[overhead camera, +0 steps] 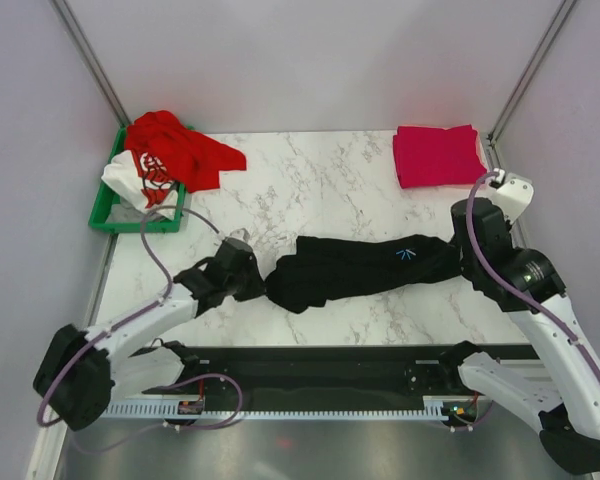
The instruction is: Fold and stack the t-shirts
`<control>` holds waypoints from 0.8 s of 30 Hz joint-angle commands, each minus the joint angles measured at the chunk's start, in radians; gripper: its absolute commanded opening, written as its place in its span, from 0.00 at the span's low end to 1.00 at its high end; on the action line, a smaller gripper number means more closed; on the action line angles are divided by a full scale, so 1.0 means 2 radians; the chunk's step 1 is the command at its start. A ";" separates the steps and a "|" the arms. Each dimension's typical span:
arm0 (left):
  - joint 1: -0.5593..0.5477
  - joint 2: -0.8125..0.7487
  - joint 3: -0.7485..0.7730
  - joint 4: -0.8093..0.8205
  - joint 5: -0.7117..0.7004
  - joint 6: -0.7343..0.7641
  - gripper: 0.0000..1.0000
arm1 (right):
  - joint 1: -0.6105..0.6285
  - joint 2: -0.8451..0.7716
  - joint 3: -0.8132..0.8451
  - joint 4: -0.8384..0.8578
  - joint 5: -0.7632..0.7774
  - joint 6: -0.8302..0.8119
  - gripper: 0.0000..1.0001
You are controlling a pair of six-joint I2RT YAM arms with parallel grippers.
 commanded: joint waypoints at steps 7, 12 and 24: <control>-0.003 -0.078 0.440 -0.250 -0.128 0.172 0.02 | 0.001 0.057 0.296 -0.014 0.009 -0.040 0.00; -0.003 -0.074 0.576 -0.257 -0.124 0.240 0.02 | 0.001 0.039 0.415 -0.012 0.015 -0.088 0.00; -0.002 -0.128 0.697 -0.214 -0.088 0.385 0.02 | 0.001 -0.078 0.454 0.123 -0.047 -0.207 0.00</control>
